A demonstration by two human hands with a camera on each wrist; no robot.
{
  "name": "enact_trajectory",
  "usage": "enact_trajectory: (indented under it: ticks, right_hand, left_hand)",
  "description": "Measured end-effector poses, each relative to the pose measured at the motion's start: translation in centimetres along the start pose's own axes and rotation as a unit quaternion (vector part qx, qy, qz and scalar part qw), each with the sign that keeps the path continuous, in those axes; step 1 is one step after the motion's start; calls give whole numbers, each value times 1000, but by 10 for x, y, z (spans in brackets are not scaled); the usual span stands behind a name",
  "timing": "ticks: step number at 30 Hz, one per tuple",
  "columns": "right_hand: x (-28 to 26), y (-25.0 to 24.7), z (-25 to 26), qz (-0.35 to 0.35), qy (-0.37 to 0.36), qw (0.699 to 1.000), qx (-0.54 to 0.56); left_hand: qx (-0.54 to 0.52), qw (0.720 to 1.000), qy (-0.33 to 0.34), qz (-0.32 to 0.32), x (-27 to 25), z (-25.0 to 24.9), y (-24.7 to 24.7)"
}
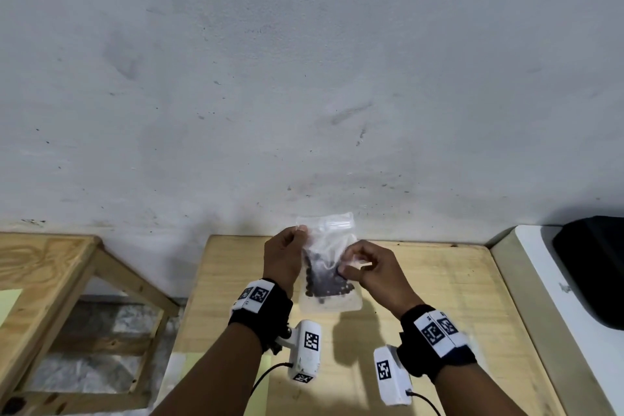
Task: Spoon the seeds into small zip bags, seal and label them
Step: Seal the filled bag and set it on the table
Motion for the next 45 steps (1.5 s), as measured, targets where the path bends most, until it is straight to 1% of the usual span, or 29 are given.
enact_trajectory:
  ticks: [1,2,4,5,8,11,15,20,24,28,31,35,38,40,42,43,45]
  right_hand:
    - [-1,0,-4,0,9,1000,0]
    - [-2,0,-5,-15,18,1000,15]
    - [-3,-3,-10,-52,28,997,48]
    - [-3,-5,-12,-59,32,996,55]
    - [-5,-8,-20,-32,42,998,38]
    - [-10,-9,-31,3,53,999,-5]
    - [-20,-1,-54,25,82,993,-76]
    - [-52,22,-86,93,116,973,-176]
    - [-79,46,-108,145,155,953,-217]
    - [-98,69,-123,177,163,940,-243]
    - [-107,84,-134,183,169,925,-286]
    - [-121,97,-145,161,187,908,-338]
    - [-132,101,-147,137,210,903,-349]
    - [-136,100,-145,108,199,915,-334]
    - [-142,96,-142,57,176,936,-299]
    - [-145,91,-140,27,165,945,-283]
    - [-151,79,-136,-15,155,953,-260]
  left_hand:
    - [8,1000,2,2,-1,0,-1]
    - [23,1000,5,10,-4,-1,-2]
    - [34,998,18,44,-11,-1,-2]
    - [44,997,27,62,-15,0,-1]
    - [99,991,19,90,-21,11,0]
    - [133,988,-11,81,-25,25,-1]
    - [186,980,-33,58,-36,49,-5]
    - [253,964,-74,28,-66,89,-23]
    - [281,950,-139,-2,-91,124,-49]
    - [282,937,-205,-4,-108,150,-68]
    - [293,929,-225,15,-117,160,-78]
    - [287,922,-257,42,-123,169,-85]
    - [286,924,-248,58,-126,171,-88]
    - [292,925,-232,72,-124,169,-89]
    - [318,923,-201,84,-122,161,-86]
    - [332,923,-178,82,-121,157,-82]
    - [334,931,-136,62,-120,150,-71]
Point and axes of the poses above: each hand's wrist, its own x-axis towards the middle knuckle, its own y-axis out of the palm, z = x × y, the point moved 1 cm from there along x, towards the middle knuckle, and after that the axes turned 9 degrees about z, right-handed, at the moved point
